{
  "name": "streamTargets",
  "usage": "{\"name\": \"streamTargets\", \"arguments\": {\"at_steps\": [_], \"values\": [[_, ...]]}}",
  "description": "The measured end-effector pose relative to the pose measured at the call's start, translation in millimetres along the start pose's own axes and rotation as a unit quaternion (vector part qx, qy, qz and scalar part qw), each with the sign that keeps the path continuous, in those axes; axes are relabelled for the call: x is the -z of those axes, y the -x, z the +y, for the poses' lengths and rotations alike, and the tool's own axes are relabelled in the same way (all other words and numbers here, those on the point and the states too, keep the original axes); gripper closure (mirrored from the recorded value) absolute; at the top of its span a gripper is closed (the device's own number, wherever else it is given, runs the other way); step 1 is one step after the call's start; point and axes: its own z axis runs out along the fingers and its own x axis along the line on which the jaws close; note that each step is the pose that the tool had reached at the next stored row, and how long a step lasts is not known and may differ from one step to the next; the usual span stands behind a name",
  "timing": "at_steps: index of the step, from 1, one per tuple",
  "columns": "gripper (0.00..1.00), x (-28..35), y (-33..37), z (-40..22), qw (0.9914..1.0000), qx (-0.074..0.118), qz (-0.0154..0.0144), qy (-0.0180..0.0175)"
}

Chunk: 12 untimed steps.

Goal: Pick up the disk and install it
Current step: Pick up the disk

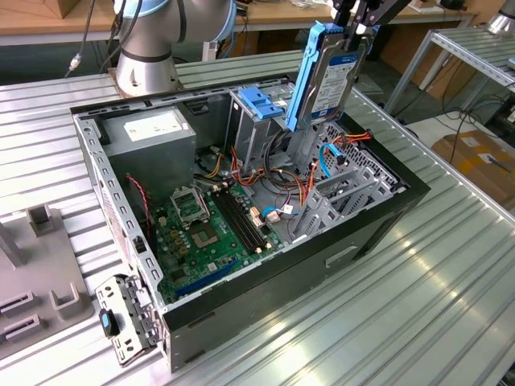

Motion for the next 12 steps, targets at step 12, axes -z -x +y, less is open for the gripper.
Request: {"name": "streamTargets", "arguments": {"at_steps": [12], "values": [[0.65, 0.0, -0.6, -0.8, 1.00000, 0.000, 0.0000, 0.0000]]}}
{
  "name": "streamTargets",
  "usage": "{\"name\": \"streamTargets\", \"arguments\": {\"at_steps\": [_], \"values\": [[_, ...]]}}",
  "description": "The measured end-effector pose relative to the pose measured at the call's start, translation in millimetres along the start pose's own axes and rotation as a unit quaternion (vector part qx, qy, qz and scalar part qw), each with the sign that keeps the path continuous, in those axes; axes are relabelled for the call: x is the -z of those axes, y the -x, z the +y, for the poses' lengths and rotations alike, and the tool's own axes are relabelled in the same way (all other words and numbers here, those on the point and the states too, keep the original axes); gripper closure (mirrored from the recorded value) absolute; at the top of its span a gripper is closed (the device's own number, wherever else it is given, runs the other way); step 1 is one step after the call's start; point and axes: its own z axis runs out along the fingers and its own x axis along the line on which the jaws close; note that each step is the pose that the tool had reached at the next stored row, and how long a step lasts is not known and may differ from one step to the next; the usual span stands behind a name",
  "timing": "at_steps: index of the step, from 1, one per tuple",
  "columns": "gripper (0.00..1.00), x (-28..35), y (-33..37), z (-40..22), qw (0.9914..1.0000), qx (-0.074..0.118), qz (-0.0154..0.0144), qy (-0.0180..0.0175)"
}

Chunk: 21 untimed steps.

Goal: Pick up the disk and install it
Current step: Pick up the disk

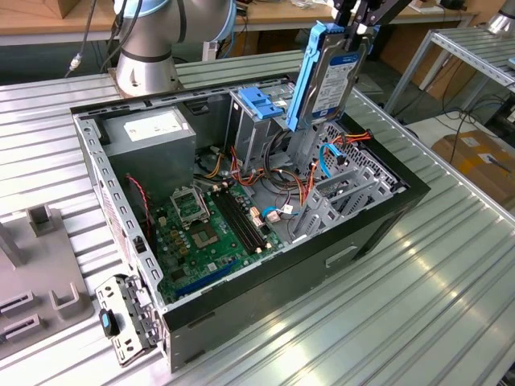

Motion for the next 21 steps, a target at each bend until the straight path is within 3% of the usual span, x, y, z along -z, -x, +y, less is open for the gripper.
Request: {"name": "streamTargets", "arguments": {"at_steps": [7, 21], "values": [[0.65, -0.3, -7.7, 0.1, 1.00000, 0.000, 0.0000, 0.0000], [0.65, -1.4, -32.6, 0.5, 1.00000, 0.000, -0.0001, 0.0000]]}}
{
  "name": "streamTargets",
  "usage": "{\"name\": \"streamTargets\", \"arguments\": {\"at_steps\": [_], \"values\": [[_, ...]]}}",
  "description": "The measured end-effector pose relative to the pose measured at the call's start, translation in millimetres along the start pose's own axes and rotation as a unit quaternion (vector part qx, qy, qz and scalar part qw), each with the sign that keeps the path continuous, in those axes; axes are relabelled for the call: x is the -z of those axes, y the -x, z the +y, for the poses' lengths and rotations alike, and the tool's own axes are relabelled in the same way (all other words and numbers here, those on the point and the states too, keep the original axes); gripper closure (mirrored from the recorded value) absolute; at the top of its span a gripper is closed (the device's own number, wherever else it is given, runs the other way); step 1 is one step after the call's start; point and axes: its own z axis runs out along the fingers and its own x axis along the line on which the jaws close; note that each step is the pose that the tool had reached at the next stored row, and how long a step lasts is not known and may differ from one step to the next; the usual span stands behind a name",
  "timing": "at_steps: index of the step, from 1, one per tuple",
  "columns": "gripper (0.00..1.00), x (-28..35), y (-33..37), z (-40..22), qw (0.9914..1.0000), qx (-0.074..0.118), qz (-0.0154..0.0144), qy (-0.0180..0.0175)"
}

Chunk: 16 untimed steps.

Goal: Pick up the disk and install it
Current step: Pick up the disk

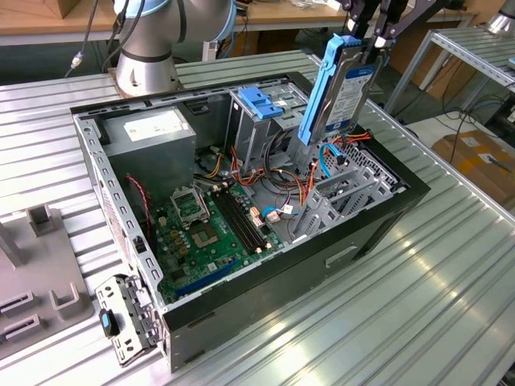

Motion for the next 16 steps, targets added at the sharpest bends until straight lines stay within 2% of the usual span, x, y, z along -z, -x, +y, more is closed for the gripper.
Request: {"name": "streamTargets", "arguments": {"at_steps": [7, 16], "values": [[0.65, -0.4, -10.2, 0.2, 1.00000, 0.000, 0.0001, 0.0000], [0.65, -0.5, -12.2, 0.2, 1.00000, 0.000, 0.0001, 0.0000]]}}
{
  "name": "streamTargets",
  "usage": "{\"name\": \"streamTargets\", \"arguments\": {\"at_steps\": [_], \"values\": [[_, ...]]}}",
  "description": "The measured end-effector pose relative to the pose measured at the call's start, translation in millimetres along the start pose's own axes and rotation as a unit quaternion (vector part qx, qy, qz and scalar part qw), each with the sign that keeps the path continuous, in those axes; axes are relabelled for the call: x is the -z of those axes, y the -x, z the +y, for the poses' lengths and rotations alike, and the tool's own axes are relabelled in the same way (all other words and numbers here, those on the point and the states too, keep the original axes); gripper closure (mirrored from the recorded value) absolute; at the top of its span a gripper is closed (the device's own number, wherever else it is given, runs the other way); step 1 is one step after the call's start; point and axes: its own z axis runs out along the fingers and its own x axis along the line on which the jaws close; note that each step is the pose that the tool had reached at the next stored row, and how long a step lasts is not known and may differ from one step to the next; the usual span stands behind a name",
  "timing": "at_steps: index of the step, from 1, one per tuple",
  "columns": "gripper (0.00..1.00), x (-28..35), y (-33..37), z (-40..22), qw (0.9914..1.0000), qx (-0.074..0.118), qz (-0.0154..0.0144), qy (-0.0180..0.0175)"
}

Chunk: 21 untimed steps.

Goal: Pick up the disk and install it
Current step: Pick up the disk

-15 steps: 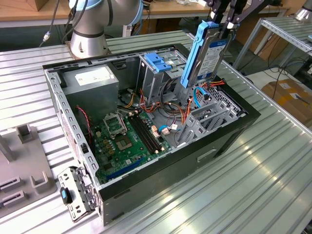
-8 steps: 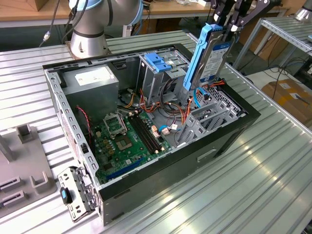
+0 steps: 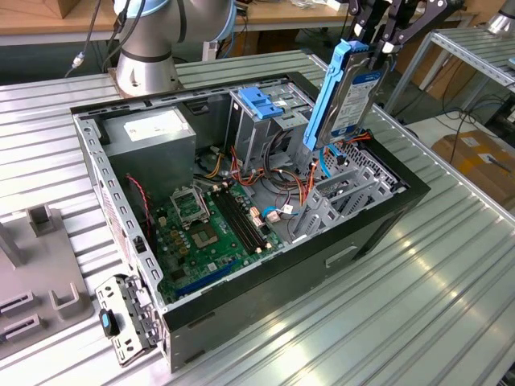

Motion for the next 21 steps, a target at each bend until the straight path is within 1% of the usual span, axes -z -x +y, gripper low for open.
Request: {"name": "streamTargets", "arguments": {"at_steps": [8, 10, 12, 14, 17, 21], "values": [[0.65, 0.0, -0.4, 0.0, 1.00000, 0.000, 0.0000, 0.0000], [0.65, -0.3, -6.6, 0.1, 1.00000, 0.000, 0.0000, 0.0000], [0.65, -0.5, -10.3, 0.2, 1.00000, 0.000, 0.0000, 0.0000], [0.65, -0.7, -17.8, 0.3, 1.00000, 0.000, 0.0001, 0.0000], [0.65, -1.0, -22.5, 0.4, 1.00000, 0.000, 0.0000, 0.0000], [0.65, -1.0, -23.4, 0.4, 1.00000, 0.000, 0.0000, 0.0000]]}}
